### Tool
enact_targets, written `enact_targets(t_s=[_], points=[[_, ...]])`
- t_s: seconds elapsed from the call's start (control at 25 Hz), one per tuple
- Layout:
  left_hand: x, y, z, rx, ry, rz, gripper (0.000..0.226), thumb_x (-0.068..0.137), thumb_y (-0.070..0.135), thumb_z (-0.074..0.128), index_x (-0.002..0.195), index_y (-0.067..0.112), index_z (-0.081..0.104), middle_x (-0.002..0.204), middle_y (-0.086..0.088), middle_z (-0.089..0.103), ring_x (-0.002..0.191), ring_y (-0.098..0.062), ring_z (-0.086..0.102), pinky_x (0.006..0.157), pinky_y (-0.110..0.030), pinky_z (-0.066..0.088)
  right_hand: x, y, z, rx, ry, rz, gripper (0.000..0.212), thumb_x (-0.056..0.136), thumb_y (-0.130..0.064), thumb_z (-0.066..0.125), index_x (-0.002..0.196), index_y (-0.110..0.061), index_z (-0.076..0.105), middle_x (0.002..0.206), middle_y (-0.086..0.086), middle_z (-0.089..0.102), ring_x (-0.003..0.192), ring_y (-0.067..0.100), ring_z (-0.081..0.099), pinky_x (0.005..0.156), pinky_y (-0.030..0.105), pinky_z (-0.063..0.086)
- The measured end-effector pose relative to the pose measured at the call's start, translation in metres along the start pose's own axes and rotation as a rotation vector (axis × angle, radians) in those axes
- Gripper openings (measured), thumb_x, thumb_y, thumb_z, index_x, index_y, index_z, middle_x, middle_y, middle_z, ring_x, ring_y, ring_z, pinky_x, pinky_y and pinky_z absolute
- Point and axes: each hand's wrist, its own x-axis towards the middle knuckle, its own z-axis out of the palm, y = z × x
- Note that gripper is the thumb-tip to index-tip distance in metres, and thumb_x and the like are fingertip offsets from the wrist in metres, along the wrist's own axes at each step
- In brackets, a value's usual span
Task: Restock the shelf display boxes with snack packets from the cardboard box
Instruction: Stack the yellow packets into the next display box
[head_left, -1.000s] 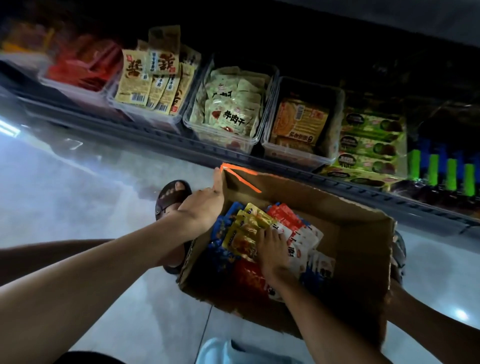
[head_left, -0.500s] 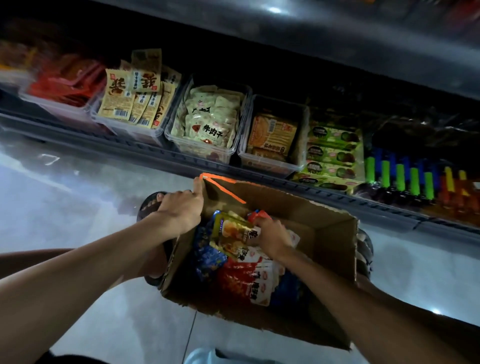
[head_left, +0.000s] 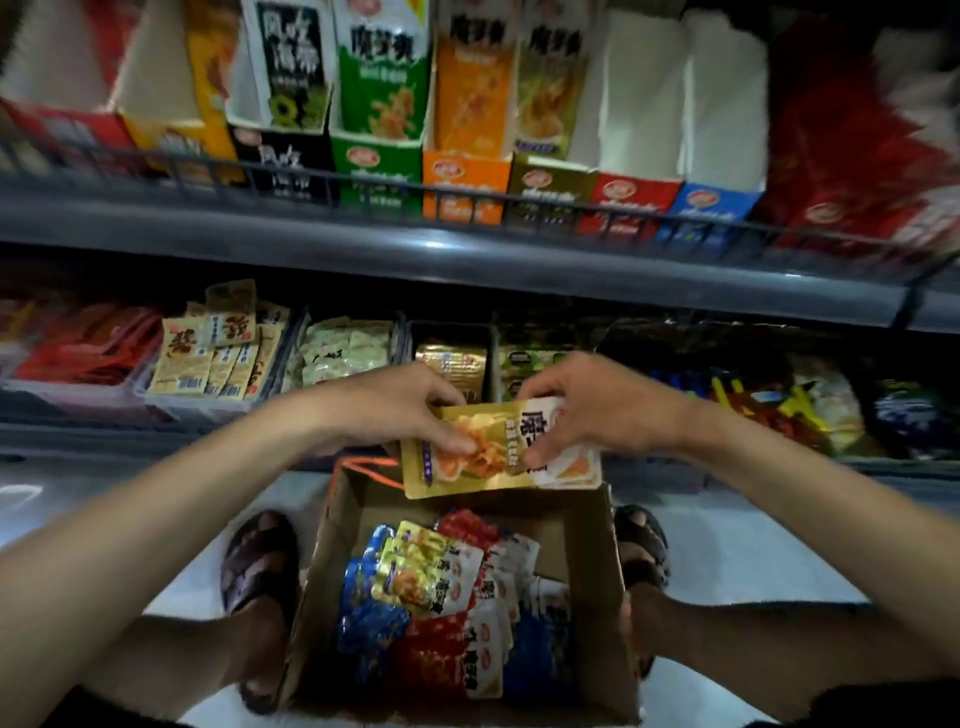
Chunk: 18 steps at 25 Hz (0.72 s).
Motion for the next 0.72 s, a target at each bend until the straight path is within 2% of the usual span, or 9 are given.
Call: enact_targets(t_s=[0.12,0.24,0.32,0.36,0.44,0.52,0.6,0.72], points=[[-0.003,0.025,-0.002,-0.096,0.057,0.051,0.022,0.077,0.021,0.077,0.098,0.012,0.074,0.09,-0.007,0.076,0.084,-0.022,0.074,0.083,-0.038,0.057,-0.016,-0.004,-0.027,0.065,0.221,-0.035,0.033,0.067,-0.02,0.089,0.094,-0.024,0.072,0.087,-0.007,0.074,0.075,0.008,0.071,0.067,0.026,0.059],[0.004,0.036,0.001,-0.195,0.249,0.122,0.02,0.081,0.018,0.074,0.092,0.002,0.07,0.082,-0.01,0.076,0.075,-0.022,0.073,0.076,-0.039,0.056,-0.008,0.009,-0.024,0.405,0.509,0.039,0.047,0.07,-0.019,0.087,0.11,-0.023,0.064,0.096,0.001,0.073,0.08,0.014,0.072,0.068,0.032,0.06],[0.005,0.041,0.002,-0.27,0.306,0.134,0.024,0.082,0.021,0.072,0.092,0.0,0.068,0.079,-0.01,0.075,0.068,-0.018,0.072,0.063,-0.029,0.057,-0.002,0.008,-0.021,0.616,0.52,0.084,0.039,0.077,-0.015,0.081,0.11,-0.014,0.062,0.095,0.005,0.075,0.076,0.015,0.073,0.06,0.026,0.058],[0.005,0.042,0.001,-0.306,0.304,0.121,0.025,0.082,0.022,0.072,0.094,0.0,0.069,0.078,-0.009,0.075,0.065,-0.015,0.071,0.057,-0.025,0.055,-0.001,0.007,-0.024,0.647,0.51,0.081,0.033,0.079,-0.012,0.079,0.108,-0.01,0.063,0.092,0.007,0.075,0.071,0.015,0.073,0.054,0.023,0.056],[0.004,0.045,-0.001,-0.375,0.216,0.052,0.029,0.079,0.024,0.072,0.1,0.005,0.071,0.083,-0.01,0.076,0.066,-0.015,0.071,0.052,-0.023,0.055,-0.001,0.002,-0.031,0.635,0.479,0.027,0.027,0.079,-0.007,0.078,0.103,-0.008,0.065,0.088,0.009,0.076,0.07,0.019,0.073,0.051,0.022,0.054],[0.003,0.046,-0.004,-0.45,0.052,-0.024,0.032,0.08,0.023,0.07,0.108,0.008,0.068,0.094,-0.014,0.075,0.076,-0.021,0.073,0.059,-0.031,0.06,-0.004,-0.004,-0.037,0.601,0.463,-0.042,0.028,0.078,-0.004,0.077,0.102,-0.01,0.064,0.089,0.009,0.076,0.075,0.021,0.074,0.054,0.023,0.055],[0.001,0.044,-0.005,-0.552,-0.141,-0.073,0.034,0.087,0.02,0.064,0.119,0.006,0.061,0.107,-0.021,0.071,0.094,-0.034,0.071,0.069,-0.04,0.061,-0.005,-0.007,-0.039,0.548,0.463,-0.111,0.034,0.077,-0.003,0.078,0.106,-0.014,0.063,0.092,0.007,0.075,0.079,0.02,0.074,0.059,0.027,0.059],[0.001,0.041,-0.001,-0.667,-0.371,-0.052,0.035,0.095,0.018,0.054,0.129,0.008,0.051,0.121,-0.026,0.063,0.111,-0.045,0.061,0.075,-0.048,0.059,-0.001,-0.007,-0.039,0.458,0.473,-0.225,0.052,0.074,-0.003,0.08,0.119,-0.022,0.059,0.102,0.006,0.069,0.087,0.02,0.072,0.067,0.038,0.062]])
